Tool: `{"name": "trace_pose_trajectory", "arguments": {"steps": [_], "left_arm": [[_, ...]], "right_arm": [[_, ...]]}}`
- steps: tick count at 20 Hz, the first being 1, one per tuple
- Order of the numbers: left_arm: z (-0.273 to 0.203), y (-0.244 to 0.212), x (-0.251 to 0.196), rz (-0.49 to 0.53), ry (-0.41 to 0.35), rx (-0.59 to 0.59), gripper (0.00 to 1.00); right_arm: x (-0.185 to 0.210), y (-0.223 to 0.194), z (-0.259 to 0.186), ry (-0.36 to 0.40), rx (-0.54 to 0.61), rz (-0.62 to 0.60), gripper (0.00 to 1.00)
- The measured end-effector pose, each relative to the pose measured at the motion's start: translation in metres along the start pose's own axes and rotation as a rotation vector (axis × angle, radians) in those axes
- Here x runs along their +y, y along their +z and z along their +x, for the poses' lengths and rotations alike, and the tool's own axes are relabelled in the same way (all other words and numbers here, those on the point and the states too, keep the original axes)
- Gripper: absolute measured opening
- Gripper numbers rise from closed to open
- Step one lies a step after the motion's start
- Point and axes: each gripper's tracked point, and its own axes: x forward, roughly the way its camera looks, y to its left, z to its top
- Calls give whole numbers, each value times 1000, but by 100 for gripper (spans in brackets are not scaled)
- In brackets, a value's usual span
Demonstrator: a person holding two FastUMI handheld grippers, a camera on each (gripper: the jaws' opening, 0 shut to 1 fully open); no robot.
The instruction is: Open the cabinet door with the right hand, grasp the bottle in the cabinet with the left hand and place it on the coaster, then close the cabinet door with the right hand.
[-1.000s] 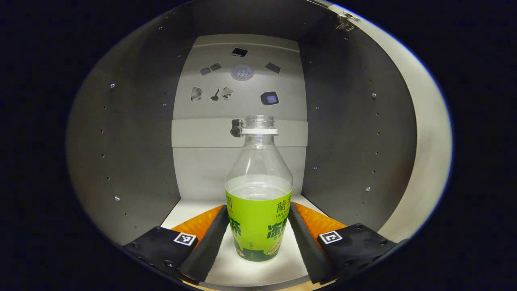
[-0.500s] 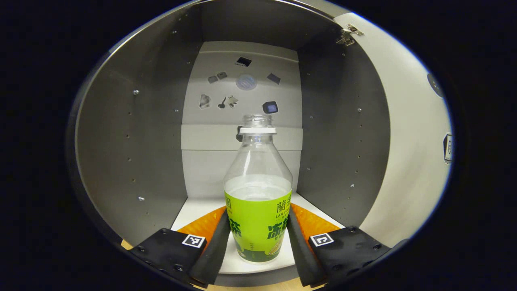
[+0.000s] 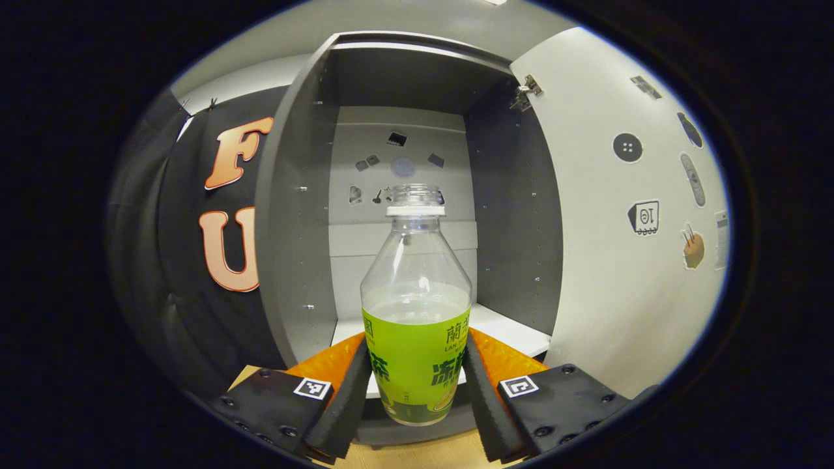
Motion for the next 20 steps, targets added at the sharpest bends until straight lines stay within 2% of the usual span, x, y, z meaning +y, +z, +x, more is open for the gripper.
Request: {"name": "trace_pose_trajectory", "arguments": {"steps": [9, 10, 13, 15, 16, 17, 18, 19, 20], "left_arm": [[-78, -50, 56, 0, 72, -4, 82], [-86, -58, 64, -3, 80, -2, 77], [-109, -88, 87, 6, 129, 5, 82], [-120, -116, 104, 19, 164, 33, 77], [-125, -127, 114, 20, 185, 49, 80], [-131, -138, 123, 16, 203, 62, 82], [-136, -148, 132, 8, 221, 73, 80], [-140, -159, 139, 0, 236, 79, 82], [-145, -168, 146, -7, 248, 85, 80]], "right_arm": [[-7, -2, -6, -3, -5, 86, 76], [-7, -4, -5, -6, -2, 97, 75], [-6, -12, -3, -21, 20, 124, 76], [-10, -15, 1, -32, 25, 139, 76], [-14, -15, 6, -38, 28, 145, 76], [-16, -16, 8, -40, 33, 152, 81], [-17, -15, 8, -43, 37, 162, 76], [-18, -15, 7, -45, 39, 172, 76], [-19, -15, 7, -48, 40, 183, 76]]}}
